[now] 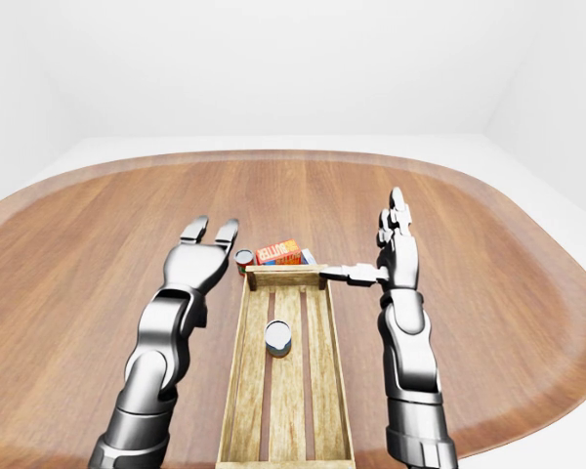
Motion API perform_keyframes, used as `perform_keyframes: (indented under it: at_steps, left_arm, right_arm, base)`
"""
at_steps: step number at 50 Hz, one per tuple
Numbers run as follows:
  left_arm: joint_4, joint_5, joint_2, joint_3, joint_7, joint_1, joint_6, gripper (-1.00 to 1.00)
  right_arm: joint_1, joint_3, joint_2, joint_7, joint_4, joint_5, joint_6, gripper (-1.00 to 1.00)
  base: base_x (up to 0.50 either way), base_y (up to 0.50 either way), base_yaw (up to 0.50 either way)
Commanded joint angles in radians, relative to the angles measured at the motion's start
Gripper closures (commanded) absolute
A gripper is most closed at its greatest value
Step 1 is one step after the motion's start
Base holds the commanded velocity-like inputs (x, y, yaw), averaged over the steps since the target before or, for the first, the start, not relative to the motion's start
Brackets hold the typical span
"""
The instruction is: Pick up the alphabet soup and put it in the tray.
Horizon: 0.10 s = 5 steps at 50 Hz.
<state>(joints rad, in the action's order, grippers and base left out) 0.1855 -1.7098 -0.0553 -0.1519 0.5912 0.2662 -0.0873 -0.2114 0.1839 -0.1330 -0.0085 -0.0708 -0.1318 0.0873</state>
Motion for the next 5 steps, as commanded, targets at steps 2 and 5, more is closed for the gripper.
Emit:
perform_keyframes:
  at_steps: [2,5]
  left_arm:
    - [-0.017,0.115,0.064,0.084,-0.048,0.009,0.000,-1.00]
    - [-0.051,0.156,0.073,0.087,-0.095,-0.012,0.000,-1.00]
  right_arm:
    - [0.008,0.007,-0.004,0.006,0.030,-0.006,0.000,-1.00]
    - [0.010,0.004,-0.003,0.008,0.041,-0.004,0.000,-1.00]
  base:
    - [0.00,0.00,0.00]
    - [0.00,0.00,0.00]
